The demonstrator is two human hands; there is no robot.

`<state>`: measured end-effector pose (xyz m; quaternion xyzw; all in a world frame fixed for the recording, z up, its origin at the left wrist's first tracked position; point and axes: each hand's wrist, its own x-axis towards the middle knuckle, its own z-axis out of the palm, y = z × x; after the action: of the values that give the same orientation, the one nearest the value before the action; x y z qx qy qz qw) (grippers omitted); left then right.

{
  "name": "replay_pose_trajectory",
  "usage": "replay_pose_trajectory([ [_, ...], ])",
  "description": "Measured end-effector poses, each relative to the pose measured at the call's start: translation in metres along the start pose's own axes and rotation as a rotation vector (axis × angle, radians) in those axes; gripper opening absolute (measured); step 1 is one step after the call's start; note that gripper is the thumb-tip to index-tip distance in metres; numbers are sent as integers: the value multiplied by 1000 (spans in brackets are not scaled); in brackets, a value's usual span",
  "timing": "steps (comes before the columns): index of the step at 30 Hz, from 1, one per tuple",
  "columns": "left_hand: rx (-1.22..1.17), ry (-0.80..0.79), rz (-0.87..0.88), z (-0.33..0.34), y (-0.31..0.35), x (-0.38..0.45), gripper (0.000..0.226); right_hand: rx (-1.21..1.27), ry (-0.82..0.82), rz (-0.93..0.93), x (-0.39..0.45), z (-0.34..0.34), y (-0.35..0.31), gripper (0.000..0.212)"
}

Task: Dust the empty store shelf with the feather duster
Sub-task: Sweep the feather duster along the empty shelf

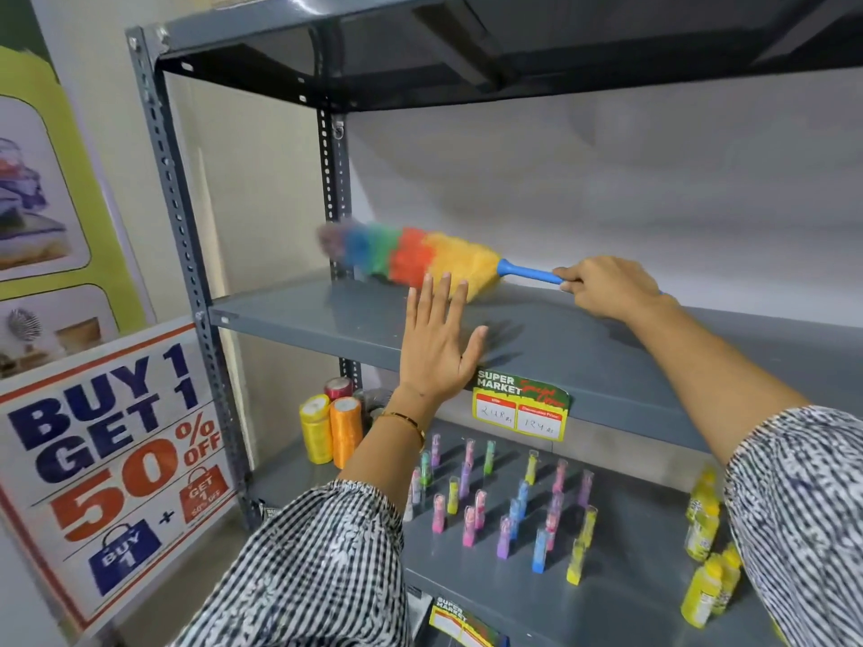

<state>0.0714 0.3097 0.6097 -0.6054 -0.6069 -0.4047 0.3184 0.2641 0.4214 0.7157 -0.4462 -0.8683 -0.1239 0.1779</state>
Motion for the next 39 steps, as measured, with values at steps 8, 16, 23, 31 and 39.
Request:
replay_pose_trajectory([
  [8, 9, 3, -13, -1, 2, -1, 75, -48, 16, -7, 14, 13, -5, 32],
  [16, 66, -27, -39, -1, 0, -1, 76, -130, -57, -225, 16, 22, -58, 31],
  [23, 97, -73, -90, -19, 1, 2, 80, -95, -80, -350, -11, -1, -66, 37],
  [31, 155, -75, -140, -63, -12, -10, 81, -53, -86, -407, -59, -29, -64, 39],
  [39, 186, -136, -134, -89, -3, -32, 81, -38, -53, -396, -116, -52, -61, 40],
])
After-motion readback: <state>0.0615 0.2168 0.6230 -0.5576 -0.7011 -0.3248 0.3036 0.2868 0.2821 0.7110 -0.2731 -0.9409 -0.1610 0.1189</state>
